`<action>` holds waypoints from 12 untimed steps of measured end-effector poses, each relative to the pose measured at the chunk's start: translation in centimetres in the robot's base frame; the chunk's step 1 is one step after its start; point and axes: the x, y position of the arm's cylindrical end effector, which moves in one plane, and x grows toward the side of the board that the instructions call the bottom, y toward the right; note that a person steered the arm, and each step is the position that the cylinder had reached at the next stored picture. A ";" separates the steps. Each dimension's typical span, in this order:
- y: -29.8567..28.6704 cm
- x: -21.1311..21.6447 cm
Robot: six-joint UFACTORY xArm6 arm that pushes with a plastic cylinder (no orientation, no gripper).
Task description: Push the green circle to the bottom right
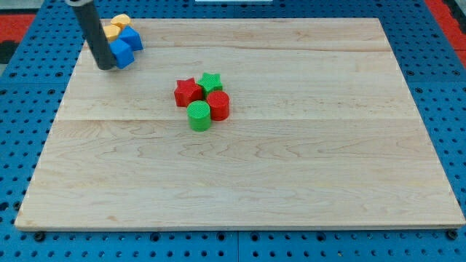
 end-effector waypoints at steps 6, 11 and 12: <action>11.2 13.4; 26.7 13.9; 27.2 11.6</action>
